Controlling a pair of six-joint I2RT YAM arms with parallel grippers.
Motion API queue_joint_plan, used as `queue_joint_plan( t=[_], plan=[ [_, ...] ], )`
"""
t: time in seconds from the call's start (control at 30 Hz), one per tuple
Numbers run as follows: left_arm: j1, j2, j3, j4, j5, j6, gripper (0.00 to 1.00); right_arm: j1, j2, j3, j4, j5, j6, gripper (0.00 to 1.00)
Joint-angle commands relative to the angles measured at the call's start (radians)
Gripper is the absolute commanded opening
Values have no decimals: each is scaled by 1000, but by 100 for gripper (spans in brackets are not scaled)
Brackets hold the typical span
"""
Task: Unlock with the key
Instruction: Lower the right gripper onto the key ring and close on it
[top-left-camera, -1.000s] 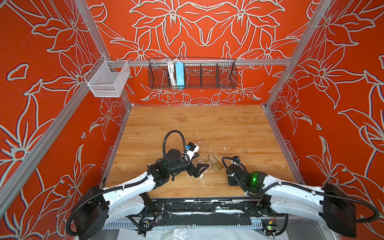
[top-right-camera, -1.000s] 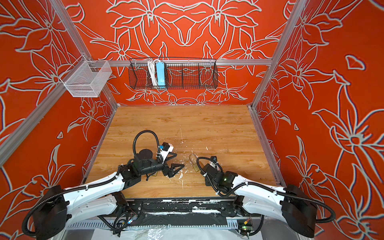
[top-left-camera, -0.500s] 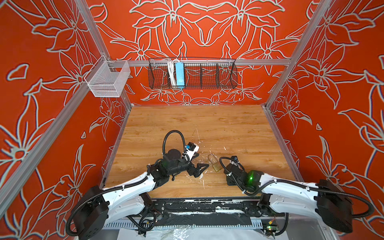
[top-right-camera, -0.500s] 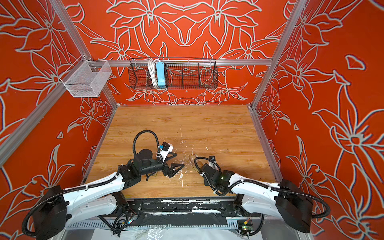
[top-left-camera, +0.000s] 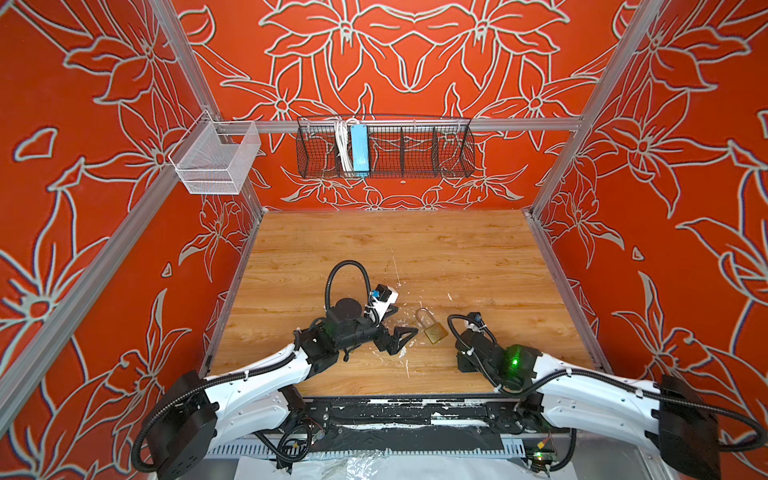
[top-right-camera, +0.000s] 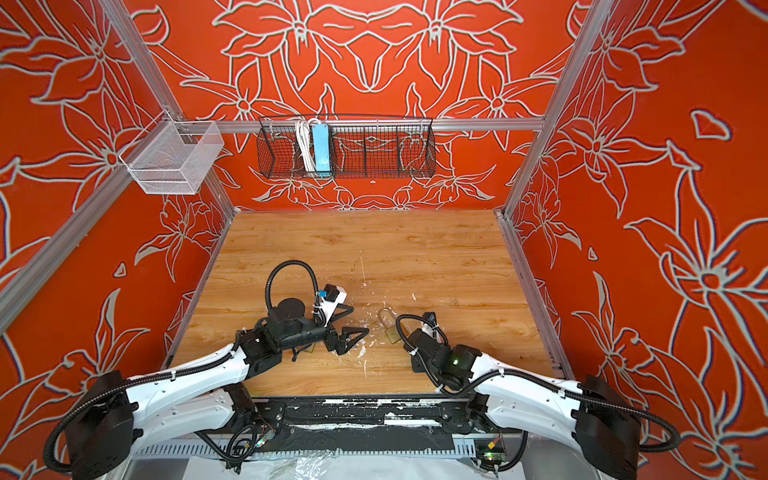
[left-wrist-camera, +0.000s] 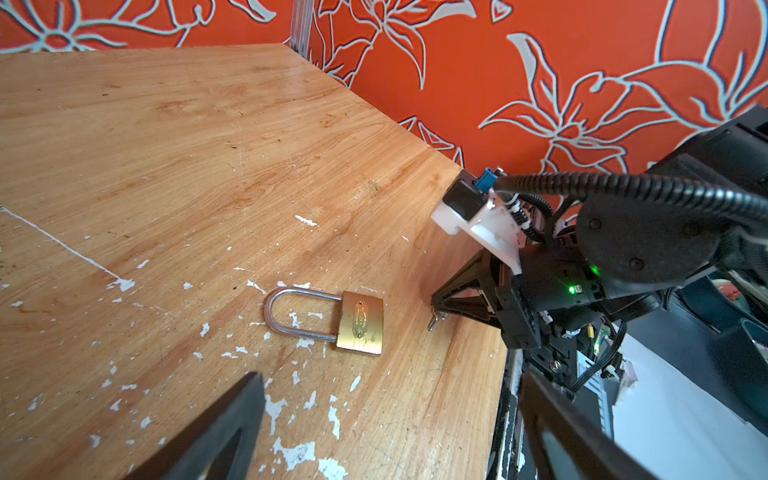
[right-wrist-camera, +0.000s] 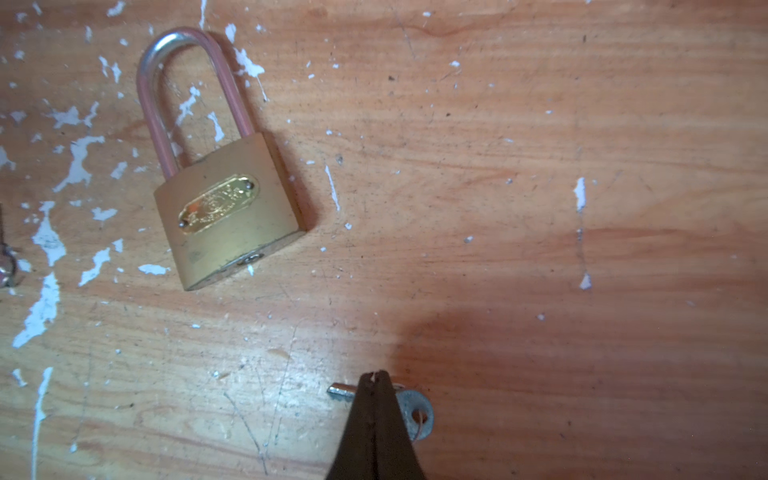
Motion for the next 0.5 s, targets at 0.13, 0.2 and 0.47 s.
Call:
queue_joint_plan(
  t=[0.13, 0.2, 0.47],
  plan=[
    [-3, -3, -1, 17, 5, 4, 95, 8, -147, -61, -10, 15, -24, 27],
    [-4, -5, -1, 17, 3, 5, 95, 8, -158, -59, -42, 7, -6, 31],
    [-3, -6, -2, 11, -1, 10, 95, 10, 76, 22, -80, 4, 12, 31]
  ],
)
